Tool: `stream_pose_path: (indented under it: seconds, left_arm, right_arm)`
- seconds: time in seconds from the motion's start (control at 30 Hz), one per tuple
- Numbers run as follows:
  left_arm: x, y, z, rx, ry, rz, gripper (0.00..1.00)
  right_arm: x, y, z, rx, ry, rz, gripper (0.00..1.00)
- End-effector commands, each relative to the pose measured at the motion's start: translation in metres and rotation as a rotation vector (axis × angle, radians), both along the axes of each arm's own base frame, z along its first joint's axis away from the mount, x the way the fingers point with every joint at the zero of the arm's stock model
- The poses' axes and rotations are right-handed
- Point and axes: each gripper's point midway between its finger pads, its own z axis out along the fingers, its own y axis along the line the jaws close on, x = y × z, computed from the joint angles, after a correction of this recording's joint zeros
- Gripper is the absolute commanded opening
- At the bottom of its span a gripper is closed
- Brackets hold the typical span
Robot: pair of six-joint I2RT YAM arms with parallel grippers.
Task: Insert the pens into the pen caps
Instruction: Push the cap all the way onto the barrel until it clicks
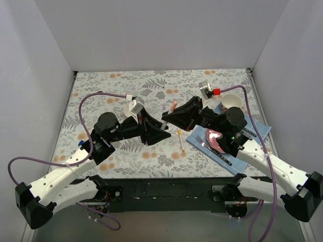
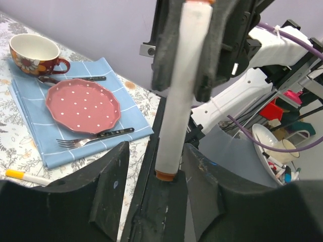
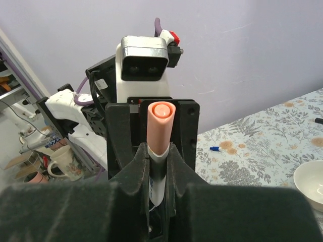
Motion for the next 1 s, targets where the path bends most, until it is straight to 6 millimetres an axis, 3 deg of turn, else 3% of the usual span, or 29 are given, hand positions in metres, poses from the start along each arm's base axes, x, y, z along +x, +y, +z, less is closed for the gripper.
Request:
stream_pose_path:
  seconds: [0.0, 0.23, 0.4, 0.47, 0.5, 0.6, 0.63, 0.7, 0.73, 0.77, 0.83, 0.97]
  left_arm:
    - [0.005, 0.002, 0.022, -0.009, -0.043, 0.03, 0.48]
    - [0.009, -0.003, 0.038, 0.009, -0.086, 0.02, 0.43]
    - [0.007, -0.003, 0.039, 0.008, -0.098, 0.007, 0.25]
    - [0.007, -0.004, 0.037, 0.01, -0.093, 0.002, 0.05]
    - [0.009, -0.005, 0.034, 0.014, -0.083, 0.007, 0.01]
    - [0.009, -0.003, 0.035, 0.007, -0.085, 0.016, 0.0]
    - [0.008, -0.003, 0.032, 0.007, -0.08, 0.014, 0.0]
    - [0.006, -0.002, 0.03, 0.0, -0.085, 0.012, 0.0]
    - [0.004, -0.001, 0.025, 0.0, -0.079, 0.006, 0.0]
    - [0.003, 0.0, 0.024, -0.002, -0.076, 0.003, 0.0]
    - [-0.003, 0.0, 0.02, -0.004, -0.073, -0.021, 0.0]
    - [-0.011, 0.002, 0.017, -0.018, -0.057, -0.048, 0.0]
  right_arm:
    - [-0.009, -0.007, 0.011, 0.037, -0.054, 0.007, 0.01]
    - [-0.008, -0.005, 0.001, 0.006, -0.038, 0.011, 0.01]
    - [-0.007, -0.004, -0.003, 0.001, -0.027, 0.011, 0.01]
    - [-0.006, -0.004, -0.003, 0.005, -0.023, 0.007, 0.01]
    - [-0.006, -0.003, -0.003, 0.006, -0.02, 0.007, 0.01]
    - [-0.008, -0.003, -0.002, 0.005, -0.019, 0.023, 0.02]
    - [-0.01, -0.002, -0.002, 0.001, -0.023, 0.036, 0.18]
    - [-0.015, -0.002, -0.007, -0.017, -0.024, 0.064, 0.35]
    - [-0.017, -0.003, -0.008, -0.021, -0.023, 0.063, 0.54]
    - [-0.017, -0.004, -0.01, -0.028, -0.023, 0.062, 0.61]
    - [-0.018, -0.006, -0.014, -0.042, -0.024, 0.06, 0.72]
    - [-0.024, -0.01, -0.009, -0.04, -0.045, 0.065, 0.74]
